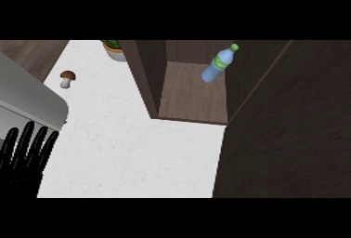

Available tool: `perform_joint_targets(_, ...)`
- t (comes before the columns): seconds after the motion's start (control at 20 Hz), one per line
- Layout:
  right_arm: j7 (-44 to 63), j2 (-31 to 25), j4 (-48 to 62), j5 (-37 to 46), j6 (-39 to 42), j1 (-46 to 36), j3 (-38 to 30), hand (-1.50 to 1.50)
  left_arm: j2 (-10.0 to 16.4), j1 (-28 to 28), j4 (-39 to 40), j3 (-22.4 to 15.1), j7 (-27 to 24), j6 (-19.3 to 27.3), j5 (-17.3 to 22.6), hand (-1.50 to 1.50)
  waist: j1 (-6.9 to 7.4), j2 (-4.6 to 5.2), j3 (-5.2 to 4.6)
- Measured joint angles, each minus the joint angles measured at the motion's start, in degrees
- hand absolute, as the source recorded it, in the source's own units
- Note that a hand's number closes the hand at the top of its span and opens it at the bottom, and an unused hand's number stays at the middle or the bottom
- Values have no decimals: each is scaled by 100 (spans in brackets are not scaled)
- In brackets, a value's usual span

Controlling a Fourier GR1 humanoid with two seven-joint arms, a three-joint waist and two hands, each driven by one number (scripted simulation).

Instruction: Pick up the bottled water, place it into the cabinet and close the cabinet

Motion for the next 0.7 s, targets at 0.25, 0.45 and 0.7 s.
perform_joint_targets(0.25, 190, -1, 11, -54, -25, -310, 21, 150, 261, 134, -31, 216, 20, -357, 164, -150, 213, 72, -5)
perform_joint_targets(0.45, 334, -25, 17, -95, -4, -567, 19, 150, 388, 174, -38, 324, 9, -586, 233, -150, 363, 118, -14)
perform_joint_targets(0.7, 502, -85, 21, -142, 66, -920, -11, 150, 523, 210, -53, 404, 41, -788, 297, -150, 547, 166, -26)
